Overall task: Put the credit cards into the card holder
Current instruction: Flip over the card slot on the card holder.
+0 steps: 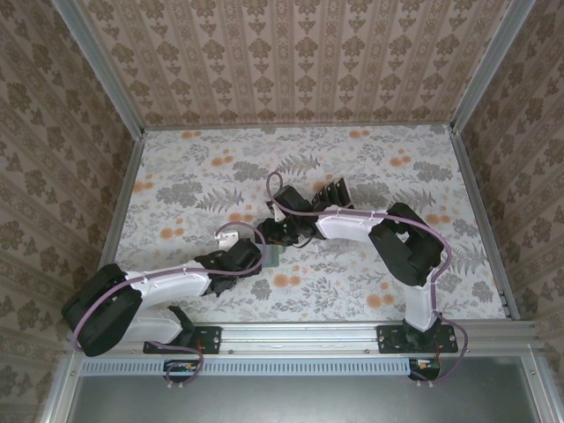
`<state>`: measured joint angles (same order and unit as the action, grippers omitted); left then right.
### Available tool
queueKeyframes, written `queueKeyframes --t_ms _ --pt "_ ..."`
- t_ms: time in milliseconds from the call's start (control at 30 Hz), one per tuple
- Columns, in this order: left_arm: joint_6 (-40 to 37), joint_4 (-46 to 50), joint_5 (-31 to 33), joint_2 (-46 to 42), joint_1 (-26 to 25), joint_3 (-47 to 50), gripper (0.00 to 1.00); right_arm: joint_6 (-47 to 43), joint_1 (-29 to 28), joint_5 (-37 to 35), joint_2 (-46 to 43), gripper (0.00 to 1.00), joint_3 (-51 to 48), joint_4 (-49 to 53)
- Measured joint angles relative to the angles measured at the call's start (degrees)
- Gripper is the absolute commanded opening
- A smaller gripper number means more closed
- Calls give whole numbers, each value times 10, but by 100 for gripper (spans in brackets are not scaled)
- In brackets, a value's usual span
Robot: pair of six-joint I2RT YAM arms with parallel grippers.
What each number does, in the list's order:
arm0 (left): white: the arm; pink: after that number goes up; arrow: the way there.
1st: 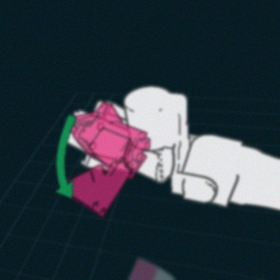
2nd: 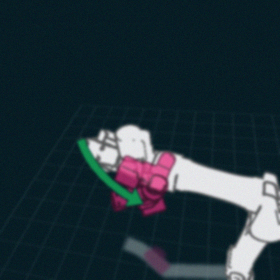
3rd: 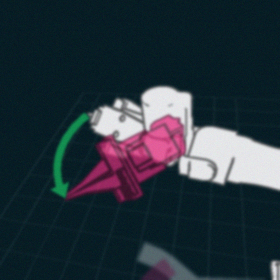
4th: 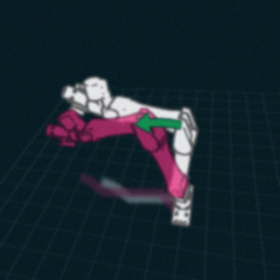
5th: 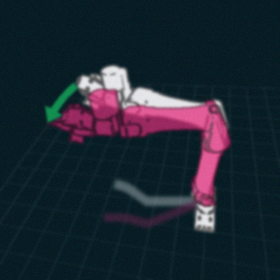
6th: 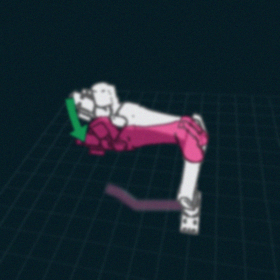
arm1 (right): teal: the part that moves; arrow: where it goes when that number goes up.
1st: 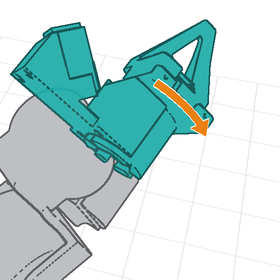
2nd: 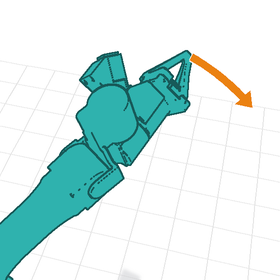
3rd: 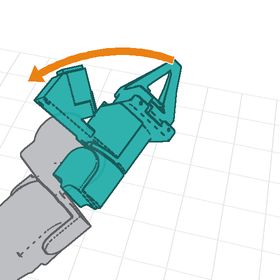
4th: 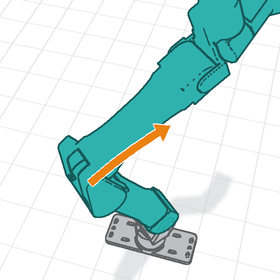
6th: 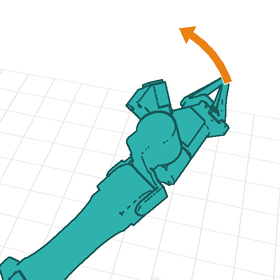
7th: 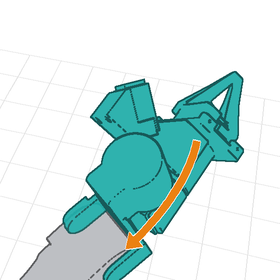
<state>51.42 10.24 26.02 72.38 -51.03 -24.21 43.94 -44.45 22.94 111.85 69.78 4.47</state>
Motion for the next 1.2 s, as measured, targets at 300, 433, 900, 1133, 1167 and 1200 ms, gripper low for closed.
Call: queueKeyframes --t_ms 300,433,900,1133,1167,1200 --pt "0 0 0 0 0 0 100 9 -2 3 29 45 -8 -17" --pt "0 0 0 0 0 0 100 13 -2 3 29 45 -12 -28" --pt "0 13 0 -19 0 1 100 38 -2 29 38 46 -13 -63" --pt "0 24 0 -32 0 2 100 65 -2 49 44 46 -20 -102" --pt "0 26 1 -32 0 2 100 69 -2 49 44 46 -21 -104" --pt "1 30 3 -34 0 2 100 70 -2 49 44 46 -21 -106"
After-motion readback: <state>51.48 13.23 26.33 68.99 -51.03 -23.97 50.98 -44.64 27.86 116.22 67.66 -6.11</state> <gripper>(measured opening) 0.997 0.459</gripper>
